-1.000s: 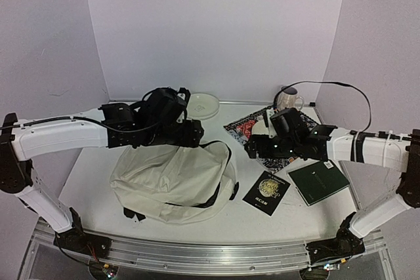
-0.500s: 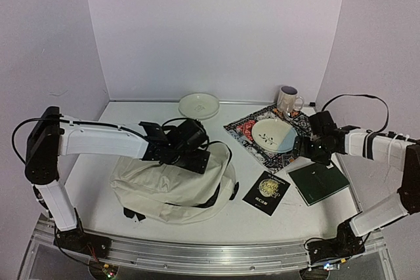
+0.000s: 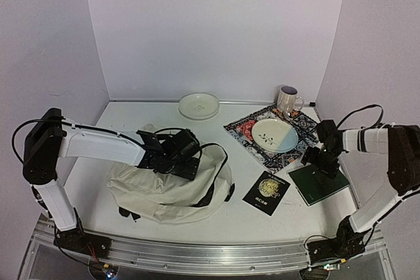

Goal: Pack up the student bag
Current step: Move the student bag to the center of the board, then move the book to the center of the board.

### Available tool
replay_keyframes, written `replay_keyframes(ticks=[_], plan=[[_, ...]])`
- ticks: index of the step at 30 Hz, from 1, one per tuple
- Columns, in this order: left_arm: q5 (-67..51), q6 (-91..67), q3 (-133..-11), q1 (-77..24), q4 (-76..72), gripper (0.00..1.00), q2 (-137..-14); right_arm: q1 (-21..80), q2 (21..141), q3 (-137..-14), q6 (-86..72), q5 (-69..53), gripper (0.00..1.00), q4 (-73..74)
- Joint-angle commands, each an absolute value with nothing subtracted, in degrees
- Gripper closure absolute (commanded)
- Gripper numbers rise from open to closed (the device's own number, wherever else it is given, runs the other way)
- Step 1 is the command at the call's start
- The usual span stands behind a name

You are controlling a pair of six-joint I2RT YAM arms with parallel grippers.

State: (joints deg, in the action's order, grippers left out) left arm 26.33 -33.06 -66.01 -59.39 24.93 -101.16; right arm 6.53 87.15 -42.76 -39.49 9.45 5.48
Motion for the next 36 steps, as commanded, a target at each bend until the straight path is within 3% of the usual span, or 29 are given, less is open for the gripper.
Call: replay_keyframes(ticks=[1,15,22,27,36], plan=[[30.1,-34.6,-61.4,-56.7,30.4,0.18,-97.8,8.9,93.4,-40.9,-46.4,2.4,0.02,11.9],[32.7,-35.0,-57.1,-53.2,30.5,0.17,-88.1,35.5,91.6,-41.2,-69.6,-7.0,0.02,10.8],[31.9,-34.4,-59.2,-53.2,30.6,0.17,-83.9,47.4,96.7,-56.0,-68.5,-7.4,0.02,12.6],[28.9,-33.6,-60.5,-53.3,30.7,0.16,-80.2,47.3,94.0,-62.0,-59.0,0.9,0.02,21.6],[24.5,-33.5,-62.7,-55.6,30.5,0.16,-78.7,28.6,85.9,-50.0,-44.9,3.9,0.02,25.6]])
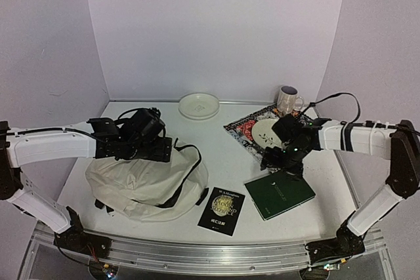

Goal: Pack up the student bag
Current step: Move the book to the center of the board.

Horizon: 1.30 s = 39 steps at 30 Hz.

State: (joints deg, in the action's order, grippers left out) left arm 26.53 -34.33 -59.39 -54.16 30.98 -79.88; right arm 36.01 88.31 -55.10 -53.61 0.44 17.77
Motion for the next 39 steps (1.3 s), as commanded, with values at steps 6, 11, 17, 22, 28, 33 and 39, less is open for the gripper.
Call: replay_keyframes(ticks=[6,11,17,22,28,33,39], plan=[[22.6,-34.8,-63.2,-56.2,29.9,0.16,-78.1,17.1,85.6,-45.1,-37.7,1.3,0.02,21.5],[21.1,-35.6,-63.2,-56.2,29.6,0.16,-77.6,10.6,85.9,-41.8,-35.4,-1.9,0.02,18.0],[19.7,-36.1,-64.2,-57.5,29.2,0.16,-78.9,11.1,85.7,-37.1,-36.9,-12.1,0.02,13.2],[19.8,-35.8,-66.3,-59.7,29.0,0.16,-81.6,15.9,82.3,-33.7,-42.5,-20.3,0.03,7.5],[19.9,-34.6,-69.7,-62.6,29.0,0.16,-85.3,22.9,83.0,-36.2,-47.5,-22.2,0.04,3.8],[19.8,-35.0,-71.3,-64.0,29.0,0.17,-87.7,27.2,84.9,-38.9,-50.2,-23.2,0.04,1.0],[18.1,-35.9,-73.1,-65.5,28.6,0.18,-91.3,30.9,87.6,-41.5,-52.2,-23.4,0.04,-3.2]])
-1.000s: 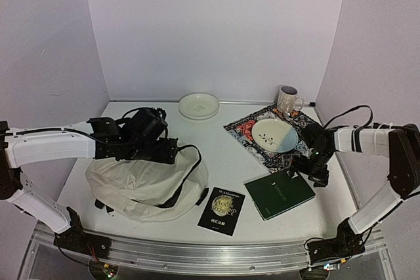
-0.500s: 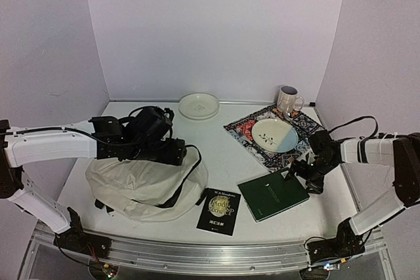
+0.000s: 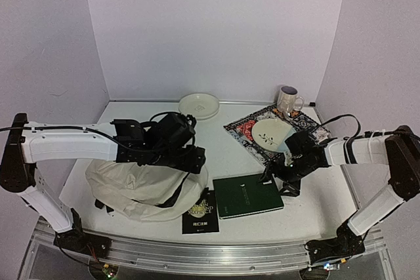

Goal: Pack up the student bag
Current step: Move the book to the center of the board.

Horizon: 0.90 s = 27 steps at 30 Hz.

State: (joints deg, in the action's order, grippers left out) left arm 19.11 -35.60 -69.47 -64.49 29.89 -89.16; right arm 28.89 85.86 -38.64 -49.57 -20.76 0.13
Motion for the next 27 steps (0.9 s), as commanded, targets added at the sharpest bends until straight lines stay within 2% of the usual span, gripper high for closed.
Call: replay_keyframes(ticks=[1,9,16,27], plan=[[17.8,-35.9,-73.6,-65.9,28.5,0.18,-92.1,31.2,88.1,-41.8,-52.5,-23.4,0.04,-4.4],[17.0,-35.3,-79.7,-70.1,28.2,0.18,-99.7,31.8,93.2,-46.0,-51.0,-22.6,0.04,-7.5],[18.1,-32.9,-84.7,-75.2,28.3,0.18,-108.2,31.7,91.0,-44.0,-46.7,-18.1,0.02,-4.3],[17.4,-27.0,-84.1,-79.6,28.7,0.18,-114.8,30.9,91.4,-40.5,-41.5,-21.3,0.03,-4.2]])
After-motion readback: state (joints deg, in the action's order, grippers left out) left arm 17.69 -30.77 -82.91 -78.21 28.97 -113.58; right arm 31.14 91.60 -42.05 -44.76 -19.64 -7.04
